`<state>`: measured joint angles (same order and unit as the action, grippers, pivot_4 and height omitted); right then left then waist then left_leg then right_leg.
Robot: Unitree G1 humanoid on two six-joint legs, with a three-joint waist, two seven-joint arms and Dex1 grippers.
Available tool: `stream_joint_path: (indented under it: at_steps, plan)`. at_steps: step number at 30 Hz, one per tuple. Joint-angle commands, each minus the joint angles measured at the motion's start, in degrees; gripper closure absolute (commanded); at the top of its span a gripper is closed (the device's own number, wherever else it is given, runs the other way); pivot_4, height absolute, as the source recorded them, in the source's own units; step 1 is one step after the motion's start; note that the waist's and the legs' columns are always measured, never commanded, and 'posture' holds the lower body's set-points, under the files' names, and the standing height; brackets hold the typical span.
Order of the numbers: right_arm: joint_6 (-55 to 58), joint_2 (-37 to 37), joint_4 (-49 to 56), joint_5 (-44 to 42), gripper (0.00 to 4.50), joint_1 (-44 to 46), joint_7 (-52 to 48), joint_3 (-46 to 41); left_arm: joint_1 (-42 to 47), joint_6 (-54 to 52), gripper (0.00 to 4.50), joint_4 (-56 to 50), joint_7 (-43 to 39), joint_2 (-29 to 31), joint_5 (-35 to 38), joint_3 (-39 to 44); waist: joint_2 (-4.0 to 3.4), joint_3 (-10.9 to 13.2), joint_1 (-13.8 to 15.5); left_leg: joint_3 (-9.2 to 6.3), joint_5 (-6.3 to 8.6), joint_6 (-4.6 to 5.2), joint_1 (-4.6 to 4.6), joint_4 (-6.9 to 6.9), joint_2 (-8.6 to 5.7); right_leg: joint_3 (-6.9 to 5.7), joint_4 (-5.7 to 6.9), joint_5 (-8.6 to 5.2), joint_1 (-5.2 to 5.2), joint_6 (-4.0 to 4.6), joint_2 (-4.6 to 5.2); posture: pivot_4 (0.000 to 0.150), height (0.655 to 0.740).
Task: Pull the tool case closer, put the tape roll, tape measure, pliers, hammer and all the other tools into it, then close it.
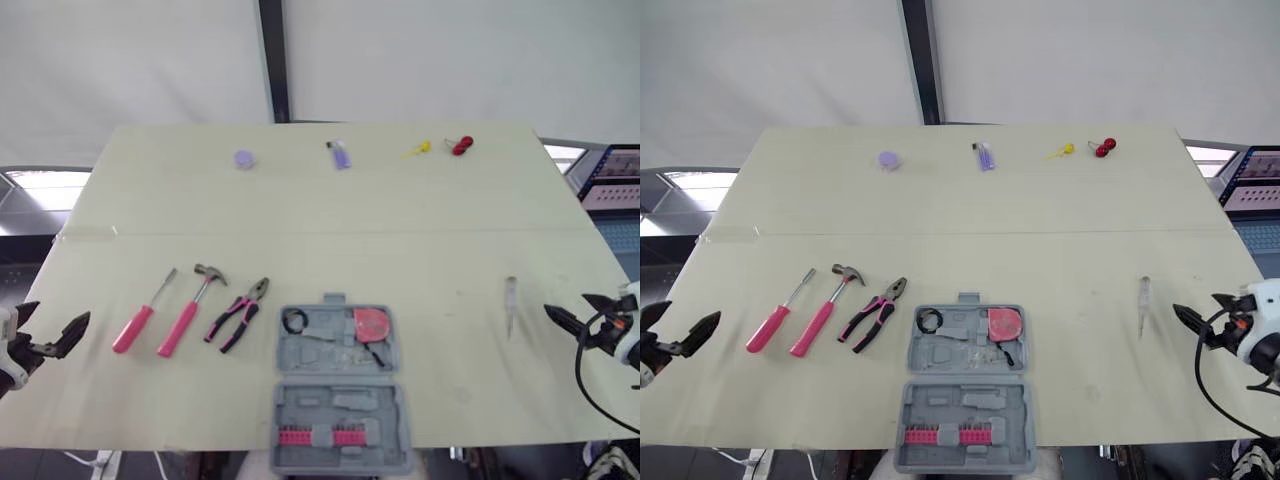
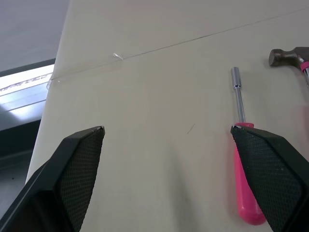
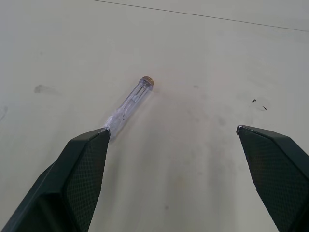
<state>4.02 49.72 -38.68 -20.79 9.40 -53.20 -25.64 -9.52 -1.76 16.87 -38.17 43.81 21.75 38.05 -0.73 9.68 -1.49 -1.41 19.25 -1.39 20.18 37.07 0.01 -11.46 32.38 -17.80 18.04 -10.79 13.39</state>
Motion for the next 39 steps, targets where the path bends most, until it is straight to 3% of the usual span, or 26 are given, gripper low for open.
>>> stream_joint_path:
  at_steps: [1, 4, 9, 14, 21, 29, 39]
  plan:
    - [0.0, 0.7, 1.5, -1.9, 0.06, -0.6, -0.7, -2.6, -0.5, 0.8, 0.0, -1.2, -0.5, 0.3, -0.2, 0.2, 0.0, 0.0, 0.0, 0.06, 0.0, 0.0, 0.0, -0.01, 0.0, 0.06, 0.03, 0.0, 0.06, 0.0, 0.0, 0.15, 0.74]
    - [2.6, 0.4, 7.7, -4.3, 0.06, -1.2, -2.5, -2.1, -0.7, -1.6, 0.0, -7.1, -0.9, -1.8, 1.8, -1.4, 0.01, 0.0, 0.0, 0.38, 0.01, 0.01, 0.06, -0.04, 0.0, 0.46, 0.2, 0.0, 0.42, 0.0, 0.0, 0.15, 0.74]
    - [19.7, 0.8, 37.0, -14.6, 0.06, -2.5, -7.1, 4.8, -2.5, -7.6, 0.0, -23.2, -0.5, -6.8, 2.3, -11.0, -0.01, 0.0, -0.1, 0.58, 0.03, 0.05, 0.01, -0.01, 0.05, 0.78, 0.28, 0.02, 0.54, -0.04, -0.05, 0.15, 0.74]
    - [27.7, 0.2, 54.7, -18.6, 0.06, 5.5, -8.2, 15.8, 0.5, -14.5, 0.0, -31.4, 4.4, -9.7, -1.0, -20.4, 0.02, 0.0, 0.4, 0.57, 0.22, -0.25, 0.02, 0.18, 0.74, 0.96, 0.22, 0.04, 0.55, 0.0, -0.83, 0.15, 0.74]
    - [28.3, -3.3, 55.5, -17.0, 0.06, 16.5, -9.9, 24.1, 3.2, -26.6, 0.0, -36.6, 10.7, -12.8, -4.1, -30.1, 0.14, 0.1, 2.0, 0.61, 0.24, -0.26, 0.1, 0.3, 0.74, 1.09, 0.23, 0.04, 0.63, 0.03, -0.9, 0.15, 0.74]
    - [28.5, -3.8, 58.5, -16.9, 0.06, 19.1, -12.4, 27.8, 6.7, -33.0, 0.0, -35.8, 15.9, -14.8, -7.3, -33.0, 0.17, 0.1, 2.8, 0.64, 0.24, -0.26, 0.13, 0.39, 0.76, 1.22, 0.25, 0.05, 0.67, 0.07, -0.97, 0.15, 0.74]
    - [28.2, -4.0, 57.0, -14.6, 0.06, 20.3, -13.6, 29.1, 10.8, -35.3, 0.0, -30.3, 14.6, -13.7, -12.0, -39.6, 0.17, 0.1, 2.8, 0.68, 0.24, -0.26, 0.13, 0.37, 0.76, 1.25, 0.26, 0.05, 0.71, 0.08, -0.98, 0.15, 0.74]
